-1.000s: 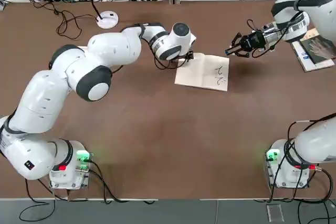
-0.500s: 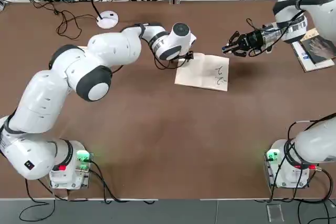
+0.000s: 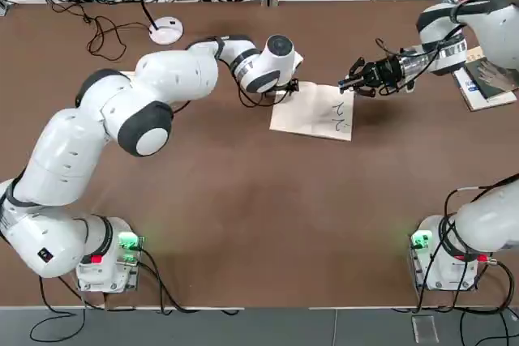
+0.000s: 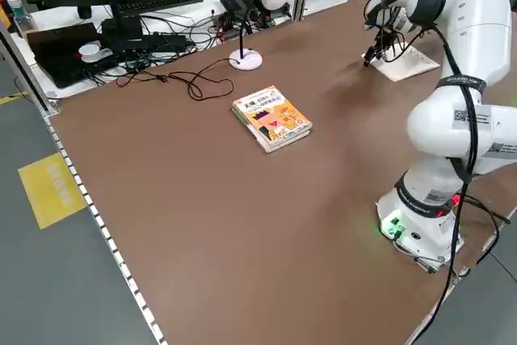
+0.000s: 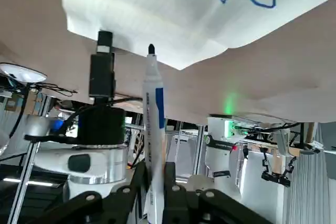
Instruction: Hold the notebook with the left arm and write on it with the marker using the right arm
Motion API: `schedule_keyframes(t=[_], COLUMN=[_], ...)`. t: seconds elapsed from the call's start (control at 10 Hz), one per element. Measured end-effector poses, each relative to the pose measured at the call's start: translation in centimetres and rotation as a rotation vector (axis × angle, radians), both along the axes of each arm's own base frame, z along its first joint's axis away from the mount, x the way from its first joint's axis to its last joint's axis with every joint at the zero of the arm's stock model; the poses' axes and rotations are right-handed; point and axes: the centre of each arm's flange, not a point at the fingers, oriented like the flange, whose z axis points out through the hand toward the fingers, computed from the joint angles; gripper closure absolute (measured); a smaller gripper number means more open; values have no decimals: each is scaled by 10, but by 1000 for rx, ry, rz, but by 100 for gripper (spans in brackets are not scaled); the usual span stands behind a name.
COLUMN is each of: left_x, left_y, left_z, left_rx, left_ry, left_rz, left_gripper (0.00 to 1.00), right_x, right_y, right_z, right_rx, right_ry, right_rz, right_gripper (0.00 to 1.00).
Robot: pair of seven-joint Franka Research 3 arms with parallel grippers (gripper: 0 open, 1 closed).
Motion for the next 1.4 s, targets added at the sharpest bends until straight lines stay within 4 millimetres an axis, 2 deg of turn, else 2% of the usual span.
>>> schedule_keyframes(t=[0.5, 1.1, 1.4], left_x=[0, 0, 0], left_y=[0, 0, 0], left_z=[0, 0, 0], left_rx=[1, 2, 2], left_ry=[0, -1, -1], left_rz=[-3, -8, -10], left_gripper=[0, 0, 0], right_x=[-18, -49, -57], right_y=[8, 24, 25], right_z=[-24, -47, -54], right_rx=[83, 104, 106], right_ry=[-3, -53, -60], right_rz=[3, 72, 83], right_gripper=[83, 83, 83])
